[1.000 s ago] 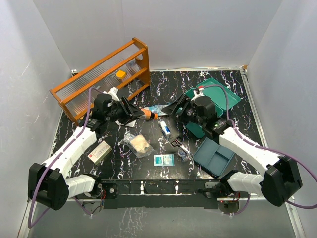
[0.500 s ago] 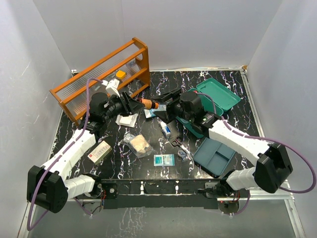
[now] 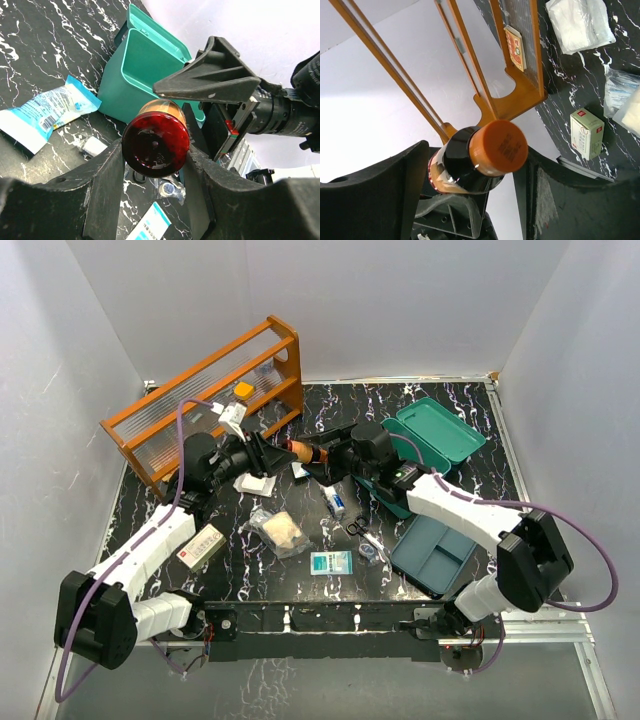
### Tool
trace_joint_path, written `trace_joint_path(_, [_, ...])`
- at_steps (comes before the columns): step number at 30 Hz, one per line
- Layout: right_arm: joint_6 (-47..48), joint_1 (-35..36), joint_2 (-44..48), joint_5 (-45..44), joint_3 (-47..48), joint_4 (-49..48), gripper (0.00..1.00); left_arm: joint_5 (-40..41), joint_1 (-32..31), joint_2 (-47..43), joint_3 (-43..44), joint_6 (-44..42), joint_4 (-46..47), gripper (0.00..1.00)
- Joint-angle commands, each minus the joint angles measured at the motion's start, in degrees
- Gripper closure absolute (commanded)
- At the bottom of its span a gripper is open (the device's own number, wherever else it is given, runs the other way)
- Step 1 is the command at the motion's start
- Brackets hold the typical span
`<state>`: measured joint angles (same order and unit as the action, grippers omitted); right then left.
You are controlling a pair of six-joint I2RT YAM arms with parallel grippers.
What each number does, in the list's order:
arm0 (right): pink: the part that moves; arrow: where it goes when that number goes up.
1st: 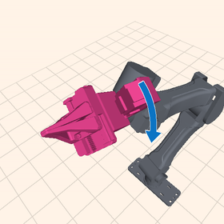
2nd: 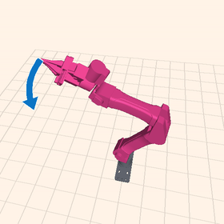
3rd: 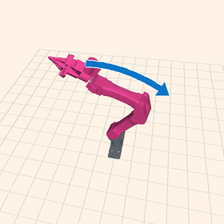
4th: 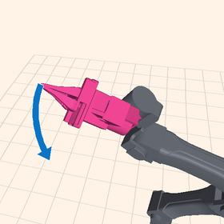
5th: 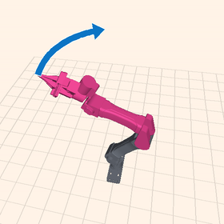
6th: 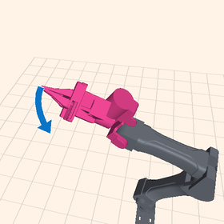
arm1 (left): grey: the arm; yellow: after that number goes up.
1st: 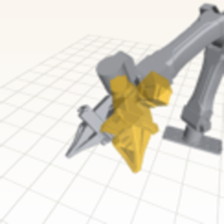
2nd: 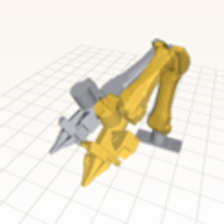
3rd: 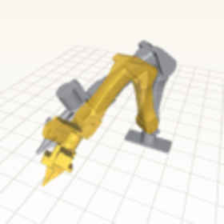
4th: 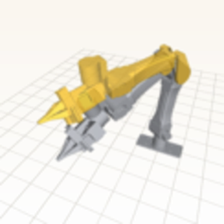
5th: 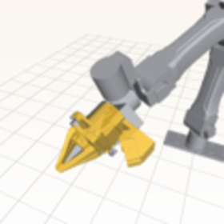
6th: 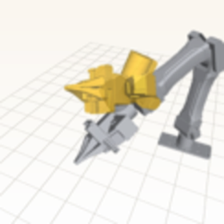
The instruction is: Organize the medicine kit
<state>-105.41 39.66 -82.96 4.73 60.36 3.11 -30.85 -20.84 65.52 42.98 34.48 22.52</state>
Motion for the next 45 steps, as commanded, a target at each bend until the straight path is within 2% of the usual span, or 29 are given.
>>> trace_joint_path(1, [-2.65,0.2,-0.83,0.3,2.73,-4.05,0.38,-2.42,-0.21,-1.17,-1.23,-0.45,7.29,0.8])
trace_joint_path(8, [-3.21,0.23,-1.4,0.59,2.27,-5.41,0.48,-1.16,-0.18,-0.64,-3.12,0.36,9.04,0.81])
trace_joint_path(10, [-3.23,0.24,-1.47,0.65,2.24,-5.61,0.48,-1.23,-0.17,-0.37,-3.99,1.25,10.21,0.8])
trace_joint_path(14, [-3.23,0.22,-1.51,0.58,2.43,-5.58,0.4,-0.5,-0.23,-0.15,-6.21,4.01,13.73,0.8])
trace_joint_path(24, [-3.91,0.45,-2.12,0.79,4.28,-4.56,0.42,5.8,-0.25,0.45,-7.53,2.78,17.49,0.8])
trace_joint_path(29, [-4.26,0.98,-2.65,0.65,4.89,-4.1,0.36,6.23,-0.26,1.97,-8.35,3.05,21.47,0.8])
trace_joint_path(45, [-4.81,1.2,-5.59,-1.51,6.28,-2.41,0.4,4.89,-0.25,2.02,-10.06,1.67,26.27,0.8])
